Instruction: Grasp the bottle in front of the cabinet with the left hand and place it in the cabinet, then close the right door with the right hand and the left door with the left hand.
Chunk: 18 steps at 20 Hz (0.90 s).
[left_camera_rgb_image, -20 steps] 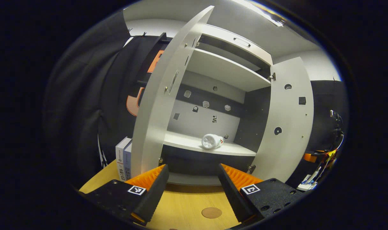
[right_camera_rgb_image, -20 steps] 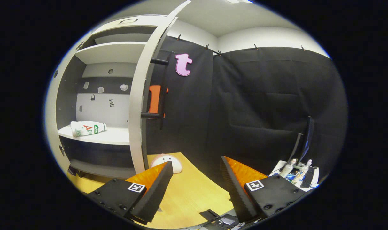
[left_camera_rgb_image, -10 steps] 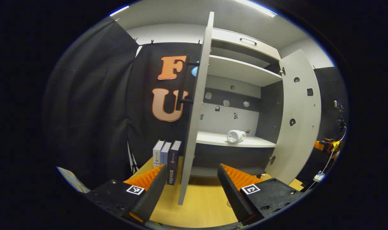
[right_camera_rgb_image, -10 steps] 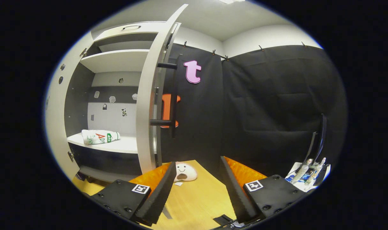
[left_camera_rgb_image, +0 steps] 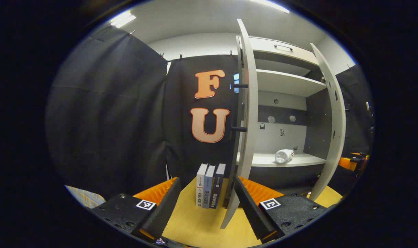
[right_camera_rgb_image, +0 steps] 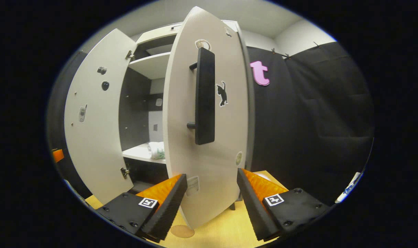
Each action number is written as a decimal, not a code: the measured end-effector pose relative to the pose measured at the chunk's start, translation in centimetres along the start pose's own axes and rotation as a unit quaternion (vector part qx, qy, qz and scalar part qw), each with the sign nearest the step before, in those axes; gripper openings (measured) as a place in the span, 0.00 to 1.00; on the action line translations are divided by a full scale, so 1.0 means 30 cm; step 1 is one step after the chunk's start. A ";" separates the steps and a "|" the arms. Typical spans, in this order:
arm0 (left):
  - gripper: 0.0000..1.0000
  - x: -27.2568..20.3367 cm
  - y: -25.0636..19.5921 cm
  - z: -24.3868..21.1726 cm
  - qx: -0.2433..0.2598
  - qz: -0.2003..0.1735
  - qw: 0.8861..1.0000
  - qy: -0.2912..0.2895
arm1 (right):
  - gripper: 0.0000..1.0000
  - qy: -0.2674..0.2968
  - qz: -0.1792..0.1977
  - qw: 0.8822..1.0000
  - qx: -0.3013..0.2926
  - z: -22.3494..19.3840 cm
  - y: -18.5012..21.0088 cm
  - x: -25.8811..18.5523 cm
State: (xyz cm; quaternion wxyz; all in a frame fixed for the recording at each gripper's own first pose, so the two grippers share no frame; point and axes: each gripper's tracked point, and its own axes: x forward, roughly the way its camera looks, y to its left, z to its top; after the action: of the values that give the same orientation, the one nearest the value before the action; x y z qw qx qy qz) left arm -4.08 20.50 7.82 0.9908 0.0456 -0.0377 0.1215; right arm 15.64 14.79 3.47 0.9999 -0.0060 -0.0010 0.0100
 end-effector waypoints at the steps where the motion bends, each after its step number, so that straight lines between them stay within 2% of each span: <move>1: 0.93 -0.004 0.016 0.001 0.001 0.007 1.000 -0.001 | 0.98 -0.005 0.004 1.000 -0.003 0.011 -0.005 0.005; 2: 0.95 -0.005 0.033 -0.007 0.001 0.015 1.000 0.000 | 0.94 -0.008 0.007 1.000 -0.002 0.018 -0.012 0.002; 4: 0.95 0.005 0.064 -0.020 0.001 0.032 0.999 0.004 | 0.98 -0.007 0.009 1.000 -0.004 0.031 -0.028 0.004; 6: 0.93 0.031 0.083 -0.027 0.001 0.042 0.999 0.004 | 0.94 -0.002 0.008 1.000 -0.009 0.032 -0.055 0.008; 8: 0.95 0.068 0.097 -0.036 0.004 0.048 0.999 0.005 | 0.98 0.002 0.004 1.000 -0.012 0.032 -0.077 0.005; 11: 0.95 0.119 0.087 -0.040 0.008 0.044 0.999 0.005 | 0.99 0.003 -0.001 1.000 -0.025 0.039 -0.110 -0.020; 12: 0.95 0.135 0.085 -0.046 0.009 0.042 0.999 0.006 | 0.94 0.003 0.000 1.000 -0.028 0.041 -0.112 -0.025; 14: 0.95 0.162 0.072 -0.059 0.012 0.037 0.999 0.009 | 0.98 0.005 -0.001 1.000 -0.030 0.041 -0.115 -0.028; 15: 0.95 0.171 0.066 -0.064 0.014 0.036 0.999 0.010 | 0.94 0.007 -0.002 1.000 -0.029 0.039 -0.120 -0.035; 18: 0.95 0.183 0.060 -0.086 0.025 0.032 0.999 0.018 | 0.98 0.010 -0.003 1.000 -0.022 0.030 -0.127 -0.060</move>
State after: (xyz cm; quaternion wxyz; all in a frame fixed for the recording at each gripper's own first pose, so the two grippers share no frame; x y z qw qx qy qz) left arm 0.97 23.81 5.87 0.9855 0.0674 -0.0180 0.1549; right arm 13.90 10.96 4.41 0.9995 -0.0282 0.0084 0.0073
